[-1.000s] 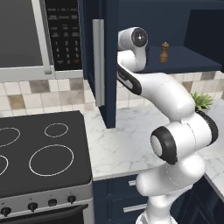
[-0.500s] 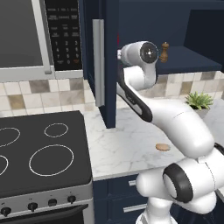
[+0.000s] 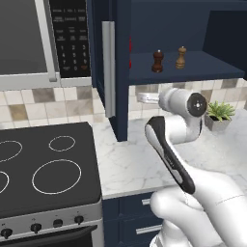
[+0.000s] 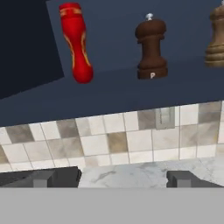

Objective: There are various items on the counter. Only move the condiments/shakers into the cabinet.

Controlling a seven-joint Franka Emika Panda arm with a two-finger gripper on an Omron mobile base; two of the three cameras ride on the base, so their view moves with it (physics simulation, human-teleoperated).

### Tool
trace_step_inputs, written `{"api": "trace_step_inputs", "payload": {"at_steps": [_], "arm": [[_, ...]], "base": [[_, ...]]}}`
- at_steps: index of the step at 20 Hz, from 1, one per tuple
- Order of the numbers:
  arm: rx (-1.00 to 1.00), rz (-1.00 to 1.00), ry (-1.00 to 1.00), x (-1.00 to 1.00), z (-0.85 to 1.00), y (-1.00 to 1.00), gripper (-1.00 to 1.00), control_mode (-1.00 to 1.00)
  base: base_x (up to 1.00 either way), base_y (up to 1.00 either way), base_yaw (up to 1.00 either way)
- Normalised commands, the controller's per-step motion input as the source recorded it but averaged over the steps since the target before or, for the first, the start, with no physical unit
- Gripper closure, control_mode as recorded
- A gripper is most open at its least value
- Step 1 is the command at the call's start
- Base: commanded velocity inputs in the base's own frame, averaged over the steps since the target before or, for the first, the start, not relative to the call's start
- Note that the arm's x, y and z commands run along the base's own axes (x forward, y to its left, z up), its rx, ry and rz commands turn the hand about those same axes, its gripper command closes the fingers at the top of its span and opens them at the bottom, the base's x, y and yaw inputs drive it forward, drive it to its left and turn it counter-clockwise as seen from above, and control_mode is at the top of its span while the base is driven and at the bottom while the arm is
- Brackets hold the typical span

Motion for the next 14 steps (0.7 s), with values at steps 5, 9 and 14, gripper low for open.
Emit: {"api": "trace_step_inputs", "payload": {"at_steps": [5, 9, 14], "arm": [[0.00, -0.03, 0.01, -1.00, -0.74, -0.90, -1.00, -1.00], [0.09, -0.12, 0.01, -1.00, -0.10, -0.95, -1.00, -1.00], [0.23, -0.20, -0.10, -1.00, 0.03, -1.00, -1.00, -1.00]], "base": [[0.00, 0.00, 0.00], [0.00, 0.00, 0.00], [0.00, 0.00, 0.00]]}}
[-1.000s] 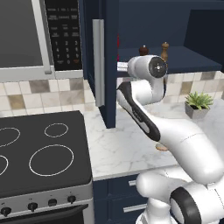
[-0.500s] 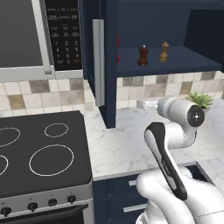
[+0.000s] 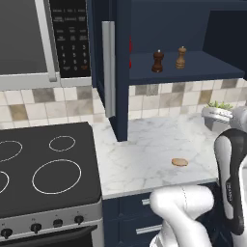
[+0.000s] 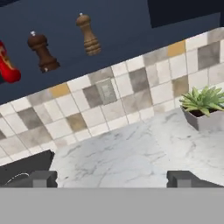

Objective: There are various items on the counter. Only move the condiments/shakers into the cabinet.

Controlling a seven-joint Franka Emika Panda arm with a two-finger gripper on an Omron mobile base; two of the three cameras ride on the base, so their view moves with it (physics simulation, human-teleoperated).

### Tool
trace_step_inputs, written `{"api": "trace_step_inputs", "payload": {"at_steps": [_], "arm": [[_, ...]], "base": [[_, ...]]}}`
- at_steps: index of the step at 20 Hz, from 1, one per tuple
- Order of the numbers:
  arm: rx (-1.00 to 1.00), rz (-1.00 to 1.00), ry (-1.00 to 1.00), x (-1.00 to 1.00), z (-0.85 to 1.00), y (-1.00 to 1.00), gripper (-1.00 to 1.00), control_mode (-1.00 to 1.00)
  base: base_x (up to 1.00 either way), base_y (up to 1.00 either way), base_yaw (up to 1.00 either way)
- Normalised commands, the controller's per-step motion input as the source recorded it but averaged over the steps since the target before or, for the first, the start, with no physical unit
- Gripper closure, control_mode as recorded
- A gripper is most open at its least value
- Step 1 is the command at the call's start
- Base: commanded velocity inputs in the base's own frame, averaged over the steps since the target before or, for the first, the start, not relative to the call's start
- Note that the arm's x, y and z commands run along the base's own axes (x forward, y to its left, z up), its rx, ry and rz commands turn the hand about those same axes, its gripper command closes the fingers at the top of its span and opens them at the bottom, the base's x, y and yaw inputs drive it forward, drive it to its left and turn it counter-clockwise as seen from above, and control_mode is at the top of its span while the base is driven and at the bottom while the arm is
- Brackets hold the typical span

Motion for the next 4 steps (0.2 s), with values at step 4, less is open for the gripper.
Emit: {"api": "trace_step_inputs", "payload": {"at_steps": [4], "arm": [[0.21, -0.16, -0.21, -1.00, 0.08, -0.77, -1.00, -1.00]], "base": [[0.00, 0.00, 0.00]]}}
